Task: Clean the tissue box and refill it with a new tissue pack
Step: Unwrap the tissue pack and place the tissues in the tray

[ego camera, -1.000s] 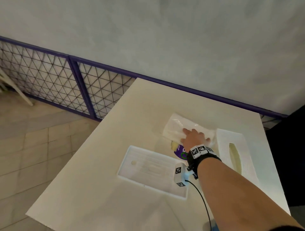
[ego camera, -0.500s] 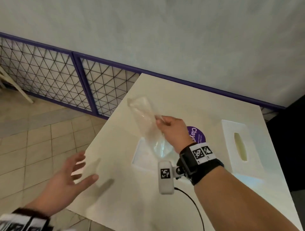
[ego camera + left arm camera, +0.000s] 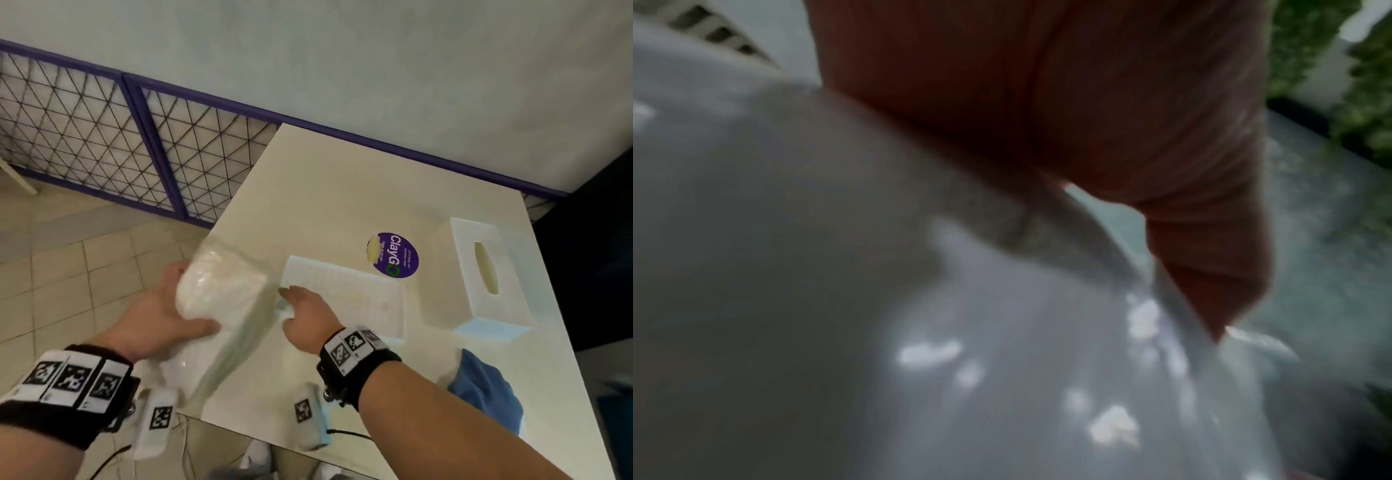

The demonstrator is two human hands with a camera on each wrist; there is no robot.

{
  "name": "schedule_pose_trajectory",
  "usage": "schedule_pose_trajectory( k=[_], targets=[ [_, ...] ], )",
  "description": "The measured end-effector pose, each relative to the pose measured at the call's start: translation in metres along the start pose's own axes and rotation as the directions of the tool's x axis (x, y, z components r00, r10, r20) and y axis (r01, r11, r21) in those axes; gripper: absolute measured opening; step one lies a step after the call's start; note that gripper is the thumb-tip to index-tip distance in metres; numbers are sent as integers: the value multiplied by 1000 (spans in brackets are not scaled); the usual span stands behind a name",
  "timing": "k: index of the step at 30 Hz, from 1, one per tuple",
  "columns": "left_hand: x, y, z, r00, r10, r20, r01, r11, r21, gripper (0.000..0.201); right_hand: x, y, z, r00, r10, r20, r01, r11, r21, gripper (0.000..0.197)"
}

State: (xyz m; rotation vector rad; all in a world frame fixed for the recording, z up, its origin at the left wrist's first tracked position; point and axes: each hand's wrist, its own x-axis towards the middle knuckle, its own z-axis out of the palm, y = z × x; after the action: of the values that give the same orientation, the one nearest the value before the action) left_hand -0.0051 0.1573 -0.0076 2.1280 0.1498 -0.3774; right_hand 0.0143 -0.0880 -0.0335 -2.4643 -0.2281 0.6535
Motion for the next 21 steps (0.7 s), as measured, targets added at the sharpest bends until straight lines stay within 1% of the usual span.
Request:
schedule_pose_trajectory(
  k=[1,2,4,5,6,7,9,12,13,14,15,16,17,18,19,21],
  targets=[
    [1,2,1,996,26,80,-38,988,151,101,-1,9,5,1000,8,1,-8,997,-73,59],
    [2,4,4,987,50,153,-94,950,298,102,-2,16,8,999,42,18,-40,994,-101,59],
    [7,4,14,967,74,244,-198,820,538,107,-1,29,12,993,112,47,-106,988,-112,59],
    [9,3,19,964,79,255,-224,761,609,108,-1,35,11,989,137,45,-132,985,-107,59],
    [11,1,23,963,93,252,-240,721,650,109,-2,38,8,987,155,31,-151,984,-99,58],
    [11,0,27,962,109,249,-252,703,665,111,-1,43,6,985,175,14,-173,981,-91,58],
    [9,-1,34,961,113,253,-257,703,662,116,-3,52,0,979,203,-18,-204,976,-79,57],
    [4,-3,46,957,74,279,-249,701,668,127,-5,59,-8,969,227,-100,-236,967,-97,56],
    [4,-6,51,960,64,273,-238,702,672,129,-5,57,-10,967,206,-149,-222,970,-98,56],
    [4,-8,55,963,58,265,-228,701,676,129,-6,51,-10,969,153,-196,-173,981,-90,53],
    [5,-11,59,965,53,256,-219,697,683,128,-6,44,-9,972,69,-225,-87,994,-72,50],
    [5,-14,61,967,48,249,-213,686,696,128,-5,35,-7,974,-30,-224,18,998,-56,45],
    [6,-17,64,969,43,244,-210,669,713,129,-5,26,-4,974,-121,-191,114,992,-47,42],
    [6,-21,67,970,43,239,-209,650,730,130,-4,18,-1,973,-188,-137,184,982,-45,40],
    [6,-23,69,972,48,231,-209,635,744,132,-2,12,2,971,-225,-74,222,973,-57,40],
    [5,-27,74,975,66,211,-207,610,765,132,4,4,8,973,-227,47,230,968,-102,39]
  ],
)
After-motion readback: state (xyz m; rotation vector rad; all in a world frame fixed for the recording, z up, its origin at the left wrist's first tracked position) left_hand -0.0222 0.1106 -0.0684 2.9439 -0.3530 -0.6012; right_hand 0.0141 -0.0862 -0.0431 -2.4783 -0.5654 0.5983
